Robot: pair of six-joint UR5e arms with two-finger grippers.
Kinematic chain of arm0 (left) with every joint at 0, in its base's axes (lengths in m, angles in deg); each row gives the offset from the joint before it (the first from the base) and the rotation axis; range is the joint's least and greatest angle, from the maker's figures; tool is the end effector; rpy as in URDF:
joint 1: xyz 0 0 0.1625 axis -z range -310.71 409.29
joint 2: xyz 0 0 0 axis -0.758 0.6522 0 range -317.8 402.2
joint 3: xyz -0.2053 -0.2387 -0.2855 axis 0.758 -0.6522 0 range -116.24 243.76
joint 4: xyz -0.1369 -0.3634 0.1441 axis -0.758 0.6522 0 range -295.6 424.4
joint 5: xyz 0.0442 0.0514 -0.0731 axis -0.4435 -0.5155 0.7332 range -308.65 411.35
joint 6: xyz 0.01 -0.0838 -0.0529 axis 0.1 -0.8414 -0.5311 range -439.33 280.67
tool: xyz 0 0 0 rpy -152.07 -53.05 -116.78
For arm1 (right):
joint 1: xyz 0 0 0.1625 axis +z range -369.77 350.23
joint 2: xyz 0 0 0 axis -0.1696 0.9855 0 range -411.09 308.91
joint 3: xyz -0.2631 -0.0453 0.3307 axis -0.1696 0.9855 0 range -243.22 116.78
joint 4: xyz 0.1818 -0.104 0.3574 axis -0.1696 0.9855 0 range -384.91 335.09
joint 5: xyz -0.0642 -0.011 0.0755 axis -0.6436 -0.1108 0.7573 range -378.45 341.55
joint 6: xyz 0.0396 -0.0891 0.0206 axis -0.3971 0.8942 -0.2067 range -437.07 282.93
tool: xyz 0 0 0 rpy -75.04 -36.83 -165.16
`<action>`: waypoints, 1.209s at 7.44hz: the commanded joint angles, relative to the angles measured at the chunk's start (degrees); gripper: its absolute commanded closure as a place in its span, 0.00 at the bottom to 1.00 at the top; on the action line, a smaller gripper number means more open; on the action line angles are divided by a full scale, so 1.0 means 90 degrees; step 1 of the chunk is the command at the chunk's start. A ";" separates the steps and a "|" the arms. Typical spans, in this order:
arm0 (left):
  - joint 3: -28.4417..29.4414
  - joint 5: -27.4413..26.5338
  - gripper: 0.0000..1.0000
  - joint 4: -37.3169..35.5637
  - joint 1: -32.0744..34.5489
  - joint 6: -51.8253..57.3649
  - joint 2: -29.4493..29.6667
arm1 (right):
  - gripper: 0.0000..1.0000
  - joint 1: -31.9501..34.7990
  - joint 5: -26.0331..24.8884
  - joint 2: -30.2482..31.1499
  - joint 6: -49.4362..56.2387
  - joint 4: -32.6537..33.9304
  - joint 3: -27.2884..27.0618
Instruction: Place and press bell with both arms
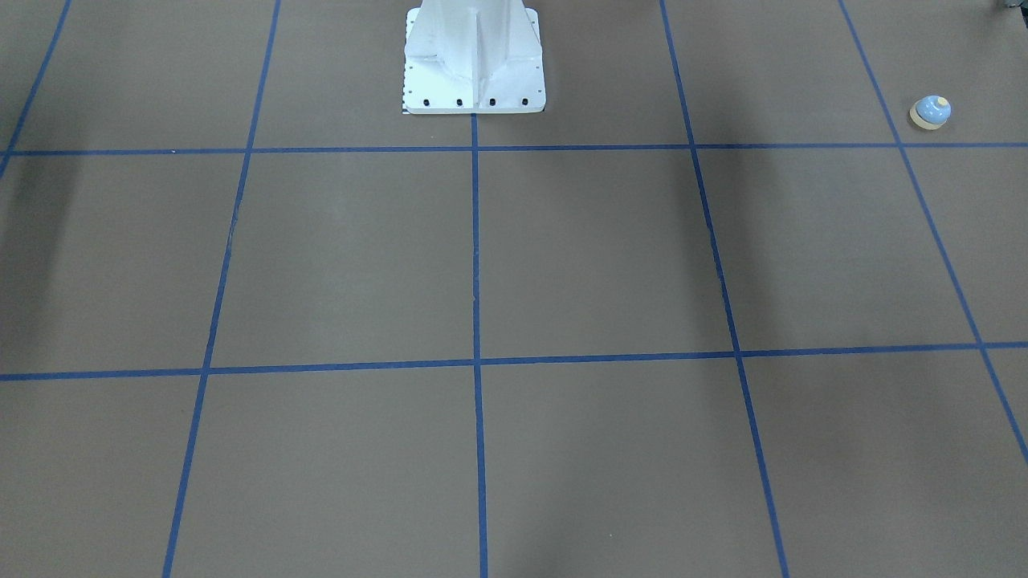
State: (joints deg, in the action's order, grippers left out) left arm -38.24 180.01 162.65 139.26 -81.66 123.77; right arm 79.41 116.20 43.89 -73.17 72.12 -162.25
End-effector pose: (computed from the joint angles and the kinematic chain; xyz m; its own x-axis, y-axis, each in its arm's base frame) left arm -0.0708 -0.4427 0.6142 0.7802 0.0884 -0.6193 0.0313 0.9832 0.1797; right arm 0.0568 -0.4511 0.6342 0.7092 -0.0416 0.7037 0.0628 0.9980 -0.0043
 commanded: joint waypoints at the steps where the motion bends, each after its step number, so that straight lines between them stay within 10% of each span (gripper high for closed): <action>1: 0.0005 -0.0017 0.00 -0.0017 0.0013 -0.0004 -0.0020 | 0.00 0.0014 0.0010 -0.0026 0.0006 0.0000 -0.0061; 6: -0.0461 -0.0027 0.00 -0.0075 -0.0083 -0.0005 -0.0010 | 0.00 0.0023 0.0010 -0.0065 -0.0043 0.0000 -0.0071; 9: -0.2128 0.0021 0.00 -0.2138 -0.0211 -0.1070 0.0125 | 0.00 0.0023 0.0020 -0.0045 -0.0052 0.0000 -0.0110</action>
State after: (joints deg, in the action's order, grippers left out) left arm -51.07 179.92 152.19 137.73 -84.69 124.03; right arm 79.58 116.36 43.49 -73.61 72.12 -163.20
